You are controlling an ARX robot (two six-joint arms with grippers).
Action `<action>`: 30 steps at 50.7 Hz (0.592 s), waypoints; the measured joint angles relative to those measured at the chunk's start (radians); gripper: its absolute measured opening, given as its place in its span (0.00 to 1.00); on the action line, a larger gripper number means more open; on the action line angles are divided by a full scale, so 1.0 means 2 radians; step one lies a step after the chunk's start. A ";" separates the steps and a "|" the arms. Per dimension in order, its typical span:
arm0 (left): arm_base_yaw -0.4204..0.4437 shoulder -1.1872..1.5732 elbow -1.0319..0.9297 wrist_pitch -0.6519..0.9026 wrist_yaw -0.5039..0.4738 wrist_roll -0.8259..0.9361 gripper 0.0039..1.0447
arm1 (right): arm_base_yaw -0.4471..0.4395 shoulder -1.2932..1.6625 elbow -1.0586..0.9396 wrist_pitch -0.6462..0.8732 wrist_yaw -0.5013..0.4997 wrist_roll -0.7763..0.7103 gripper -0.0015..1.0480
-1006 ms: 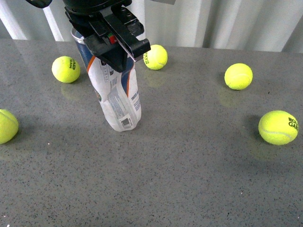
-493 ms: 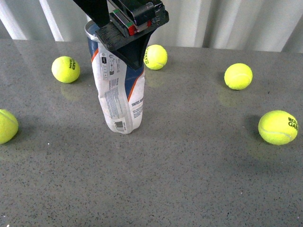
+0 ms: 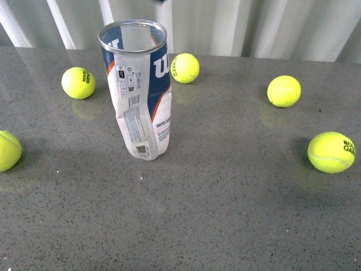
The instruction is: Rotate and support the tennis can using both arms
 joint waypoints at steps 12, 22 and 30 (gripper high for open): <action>0.017 0.064 0.033 0.254 -0.025 -0.147 0.94 | 0.000 0.000 0.000 0.000 -0.002 0.000 0.93; 0.018 0.068 -0.038 0.382 -0.118 -0.198 0.84 | -0.001 0.000 0.000 0.000 0.000 0.000 0.93; 0.037 -0.024 -0.220 0.632 -0.180 -0.219 0.62 | -0.001 0.000 0.000 0.000 0.001 0.000 0.93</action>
